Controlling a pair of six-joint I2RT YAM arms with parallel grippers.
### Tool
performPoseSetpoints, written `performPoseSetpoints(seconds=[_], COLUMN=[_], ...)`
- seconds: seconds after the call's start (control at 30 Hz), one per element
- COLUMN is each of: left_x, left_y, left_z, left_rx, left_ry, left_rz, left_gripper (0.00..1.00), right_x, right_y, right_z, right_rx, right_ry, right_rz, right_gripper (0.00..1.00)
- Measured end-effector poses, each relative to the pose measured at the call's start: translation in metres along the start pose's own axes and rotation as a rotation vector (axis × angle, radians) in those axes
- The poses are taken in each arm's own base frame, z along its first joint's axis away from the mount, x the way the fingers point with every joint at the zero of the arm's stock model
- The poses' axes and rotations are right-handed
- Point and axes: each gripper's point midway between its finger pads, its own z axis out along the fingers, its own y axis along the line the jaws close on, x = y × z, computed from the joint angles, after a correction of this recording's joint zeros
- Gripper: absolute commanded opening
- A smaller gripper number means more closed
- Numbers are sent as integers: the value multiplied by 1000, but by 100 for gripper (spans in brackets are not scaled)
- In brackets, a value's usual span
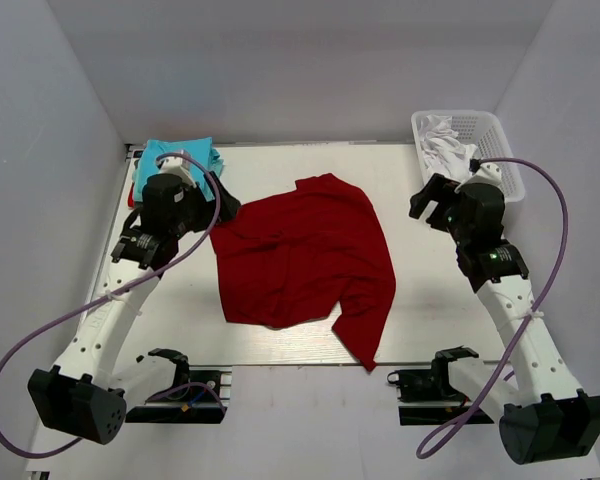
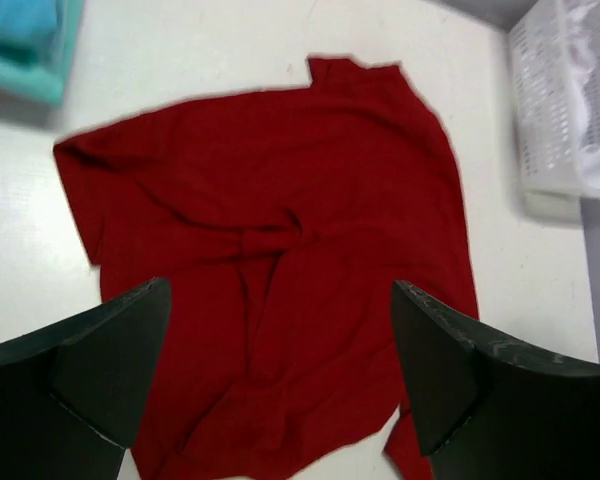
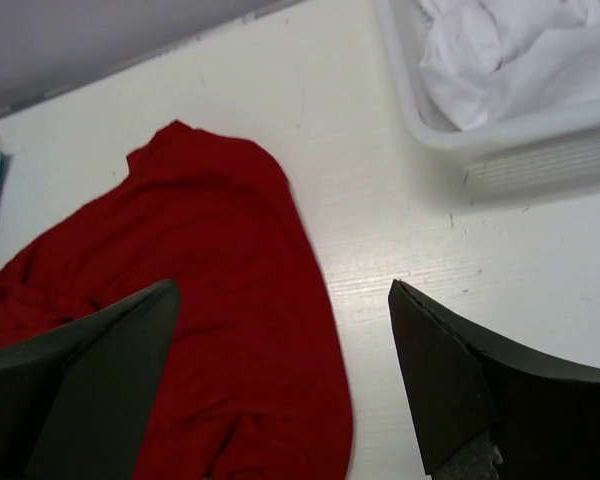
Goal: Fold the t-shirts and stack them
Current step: Flatten out the tshirt
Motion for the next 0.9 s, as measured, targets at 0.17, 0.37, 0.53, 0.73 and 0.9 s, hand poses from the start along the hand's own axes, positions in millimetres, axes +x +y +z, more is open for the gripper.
performPoseSetpoints(seconds=[0.17,0.37,0.53,0.73,0.9], left_x=[52,159,213,252,277], left_y=[14,36,56,71,79], left_z=[5,6,-10,-44,-60], left_rx=[-18,-6,-111,-200,-246], left_ry=[151,476,682,792,855], left_rz=[-34,-101,-166,-242,-275], left_gripper=[100,100,100,96,88], right_x=[20,76,132,182,231], right_y=[5,16,15,10,-4], right_z=[-6,-4,-12,-45,-73], right_rx=[-49,-124,-104,-56,9], right_ry=[102,346,567,757,940], right_rz=[-40,-56,-59,-131,-227], right_gripper=[90,90,90,90,90])
